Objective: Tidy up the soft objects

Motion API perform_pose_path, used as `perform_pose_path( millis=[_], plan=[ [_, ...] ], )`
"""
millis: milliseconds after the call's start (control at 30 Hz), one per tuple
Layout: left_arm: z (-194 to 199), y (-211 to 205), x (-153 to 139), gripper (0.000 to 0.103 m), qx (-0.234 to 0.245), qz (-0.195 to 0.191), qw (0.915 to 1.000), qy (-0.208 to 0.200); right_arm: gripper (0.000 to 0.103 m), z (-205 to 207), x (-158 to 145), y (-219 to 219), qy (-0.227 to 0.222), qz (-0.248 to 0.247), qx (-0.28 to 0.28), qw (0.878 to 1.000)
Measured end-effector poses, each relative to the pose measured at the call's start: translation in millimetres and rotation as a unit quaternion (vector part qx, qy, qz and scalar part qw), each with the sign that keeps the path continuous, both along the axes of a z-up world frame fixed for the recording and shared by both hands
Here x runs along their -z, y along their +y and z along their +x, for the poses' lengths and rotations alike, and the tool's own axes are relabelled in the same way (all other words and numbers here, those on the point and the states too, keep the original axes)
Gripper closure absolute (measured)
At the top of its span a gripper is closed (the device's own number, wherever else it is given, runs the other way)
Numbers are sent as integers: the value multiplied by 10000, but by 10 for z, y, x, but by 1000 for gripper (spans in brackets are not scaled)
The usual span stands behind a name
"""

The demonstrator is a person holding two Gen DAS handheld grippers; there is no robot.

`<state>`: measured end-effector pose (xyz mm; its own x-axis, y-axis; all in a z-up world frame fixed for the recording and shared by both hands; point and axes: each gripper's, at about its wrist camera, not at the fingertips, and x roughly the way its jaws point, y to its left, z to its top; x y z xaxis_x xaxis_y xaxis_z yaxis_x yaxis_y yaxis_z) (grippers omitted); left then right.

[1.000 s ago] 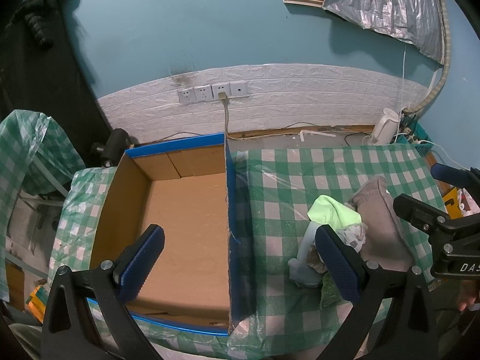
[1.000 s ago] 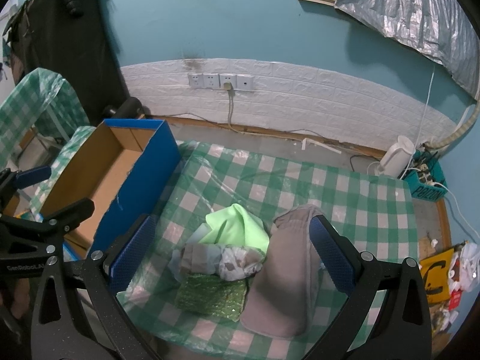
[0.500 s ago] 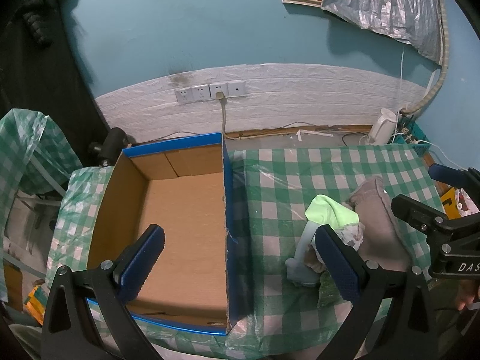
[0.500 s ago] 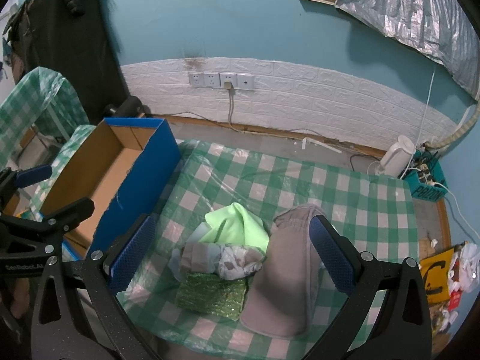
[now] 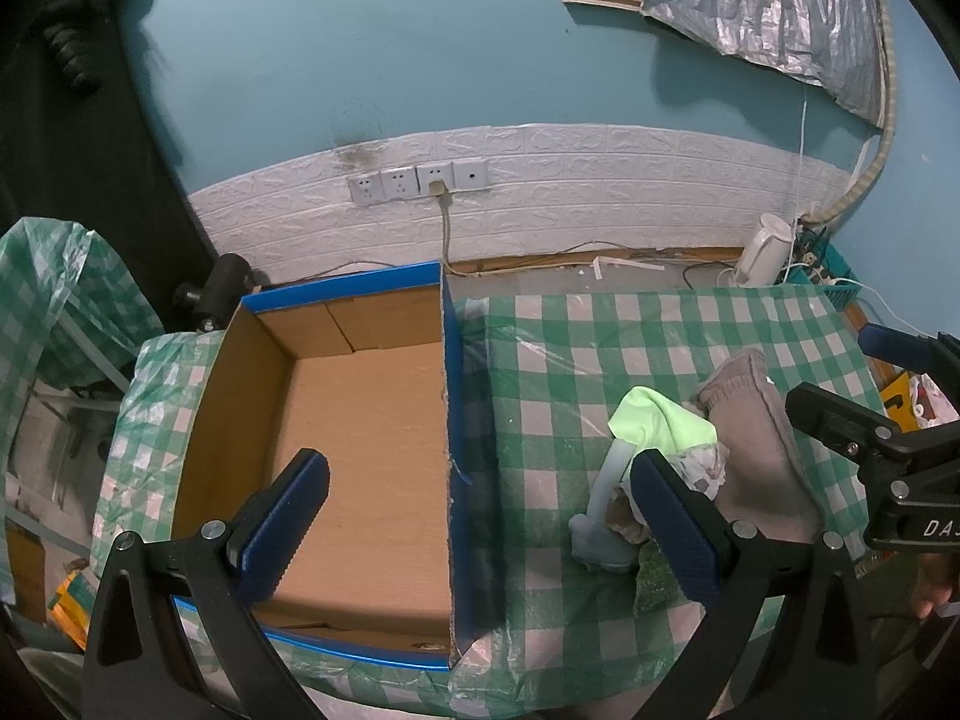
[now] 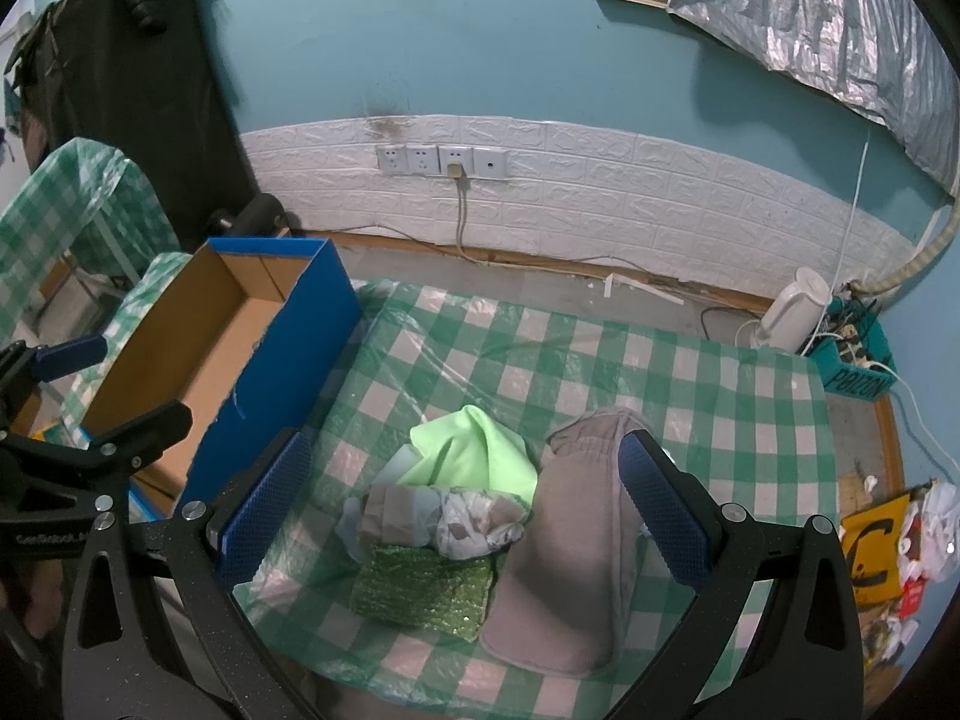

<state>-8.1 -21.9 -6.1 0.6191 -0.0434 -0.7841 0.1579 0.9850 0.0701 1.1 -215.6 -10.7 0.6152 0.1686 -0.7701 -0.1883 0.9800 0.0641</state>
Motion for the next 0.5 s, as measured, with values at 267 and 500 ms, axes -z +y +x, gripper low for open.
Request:
perform_pose_path(
  millis=[267,500],
  plan=[
    [3,7,10,2,3,4,10000,9,2,-25,3,-1,3,0,-15,10000],
    [0,2,13,2,4,-3,10000,17,2,-26,4,-6,11,-9,-3,10000]
  ],
)
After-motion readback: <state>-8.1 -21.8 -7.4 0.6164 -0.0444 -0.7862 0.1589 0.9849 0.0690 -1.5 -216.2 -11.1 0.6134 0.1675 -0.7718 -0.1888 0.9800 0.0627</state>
